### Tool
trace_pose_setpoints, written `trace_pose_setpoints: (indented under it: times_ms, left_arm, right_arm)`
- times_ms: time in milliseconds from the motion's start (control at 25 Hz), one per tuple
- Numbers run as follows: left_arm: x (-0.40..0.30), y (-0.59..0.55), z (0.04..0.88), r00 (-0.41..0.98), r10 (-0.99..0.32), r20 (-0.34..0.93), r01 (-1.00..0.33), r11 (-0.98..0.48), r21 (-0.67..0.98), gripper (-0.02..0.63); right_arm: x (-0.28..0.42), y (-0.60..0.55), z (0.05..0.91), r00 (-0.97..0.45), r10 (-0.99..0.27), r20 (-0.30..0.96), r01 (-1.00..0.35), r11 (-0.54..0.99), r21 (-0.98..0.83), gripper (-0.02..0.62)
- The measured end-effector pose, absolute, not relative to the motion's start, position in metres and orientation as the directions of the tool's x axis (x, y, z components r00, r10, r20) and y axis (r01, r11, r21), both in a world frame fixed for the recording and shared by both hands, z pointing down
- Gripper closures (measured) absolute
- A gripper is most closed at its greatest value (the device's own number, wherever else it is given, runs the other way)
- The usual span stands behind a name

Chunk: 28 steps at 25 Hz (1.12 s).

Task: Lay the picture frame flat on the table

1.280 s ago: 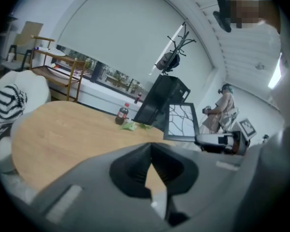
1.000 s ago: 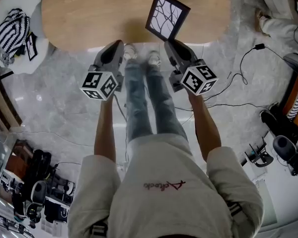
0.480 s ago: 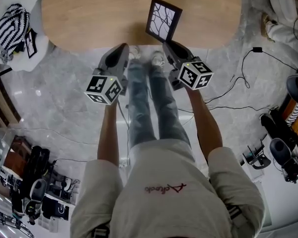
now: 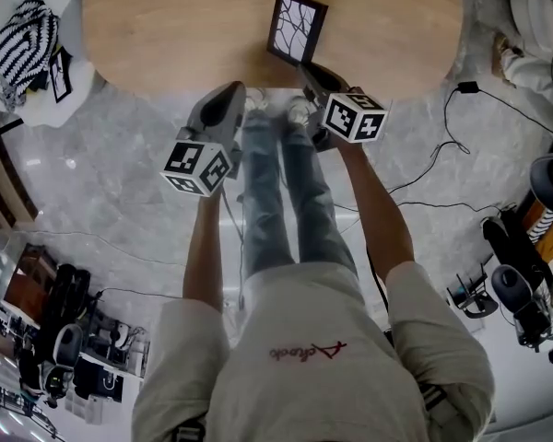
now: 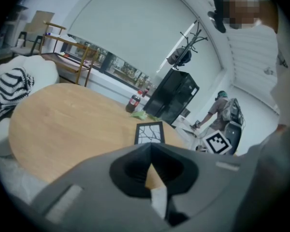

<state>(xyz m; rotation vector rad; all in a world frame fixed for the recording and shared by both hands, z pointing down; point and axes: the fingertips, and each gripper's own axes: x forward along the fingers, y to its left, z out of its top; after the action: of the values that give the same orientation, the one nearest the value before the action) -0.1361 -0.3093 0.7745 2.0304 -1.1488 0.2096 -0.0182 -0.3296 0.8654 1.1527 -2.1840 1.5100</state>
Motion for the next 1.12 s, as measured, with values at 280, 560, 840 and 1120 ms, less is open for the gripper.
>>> trace_pose_setpoints:
  times_ms: [280,560,840,1120]
  left_arm:
    - [-0.141,-0.309,0.782,0.577,-0.654,0.489,-0.79,-0.295,0.537,0.607]
    - [-0.154,-0.317,0.791,0.583,-0.642,0.498,-0.787,-0.291,0.544,0.607]
    - [-0.164,-0.316,0.798,0.585,-0.639,0.5,-0.786,-0.294,0.544,0.607]
    - [-0.176,-0.317,0.807,0.579,-0.645,0.5,-0.788,-0.283,0.547,0.607]
  right_arm:
    - [-0.029,-0.343,0.881,-0.675,-0.479,0.562,-0.678,0.1,-0.728,0.528]
    - [-0.039,-0.371,0.891,-0.673,-0.545,0.5,-0.582,-0.026,-0.813,0.528]
    - [-0.033,-0.378,0.902,-0.642,-0.655,0.399,-0.379,-0.181,-0.907,0.528]
    - [-0.034,-0.382,0.916,-0.606,-0.731,0.314,-0.223,-0.223,-0.949,0.528]
